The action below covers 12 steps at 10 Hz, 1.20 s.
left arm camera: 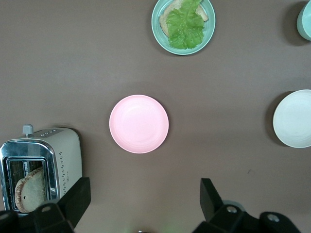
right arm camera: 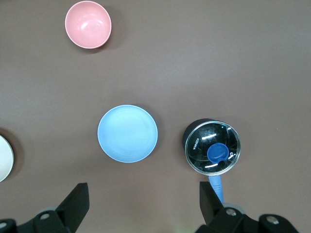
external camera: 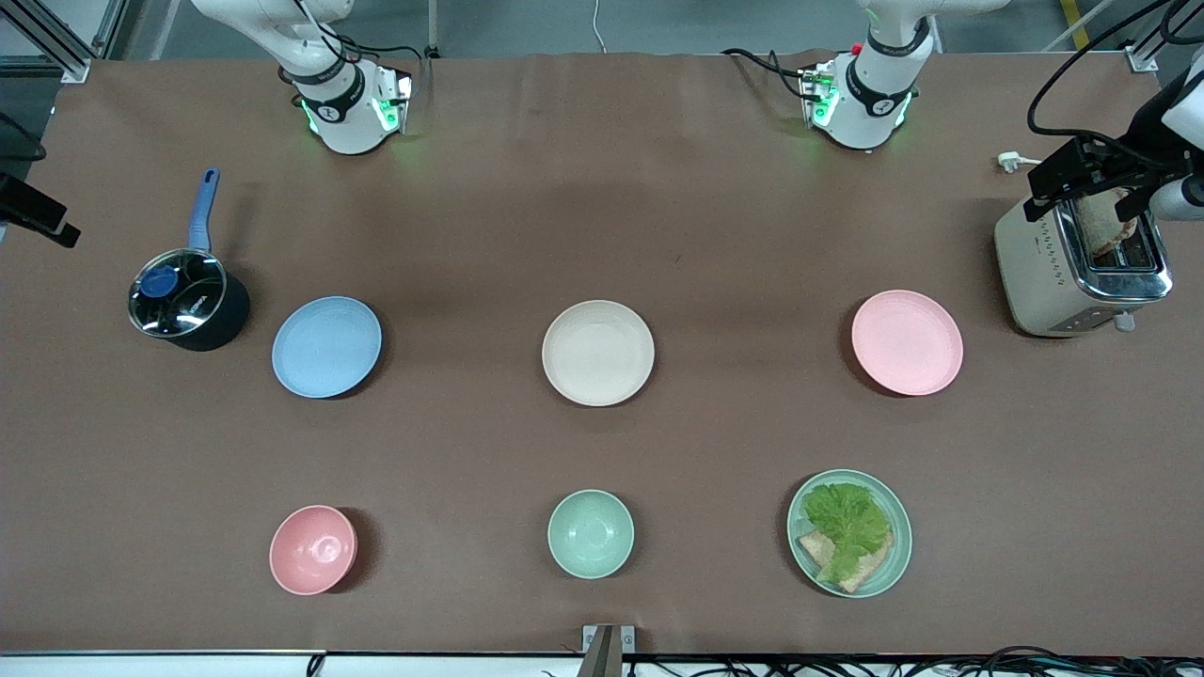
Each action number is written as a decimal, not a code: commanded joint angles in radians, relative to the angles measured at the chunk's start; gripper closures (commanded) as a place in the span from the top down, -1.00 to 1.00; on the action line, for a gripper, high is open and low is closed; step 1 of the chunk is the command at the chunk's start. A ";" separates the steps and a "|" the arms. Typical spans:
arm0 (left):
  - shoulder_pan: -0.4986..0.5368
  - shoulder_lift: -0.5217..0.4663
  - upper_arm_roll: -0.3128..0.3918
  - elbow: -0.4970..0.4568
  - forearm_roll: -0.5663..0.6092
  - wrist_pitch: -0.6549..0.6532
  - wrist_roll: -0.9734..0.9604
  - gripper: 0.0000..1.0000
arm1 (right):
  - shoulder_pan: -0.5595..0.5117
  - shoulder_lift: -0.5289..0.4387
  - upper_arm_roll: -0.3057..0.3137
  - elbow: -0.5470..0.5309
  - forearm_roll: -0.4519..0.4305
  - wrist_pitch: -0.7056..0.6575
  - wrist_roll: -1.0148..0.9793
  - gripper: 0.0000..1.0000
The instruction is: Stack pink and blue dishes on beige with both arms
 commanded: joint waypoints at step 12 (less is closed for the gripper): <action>-0.021 0.060 0.239 -0.500 -0.134 0.554 0.160 0.99 | 0.004 0.048 -0.009 -0.590 0.131 0.583 -0.180 1.00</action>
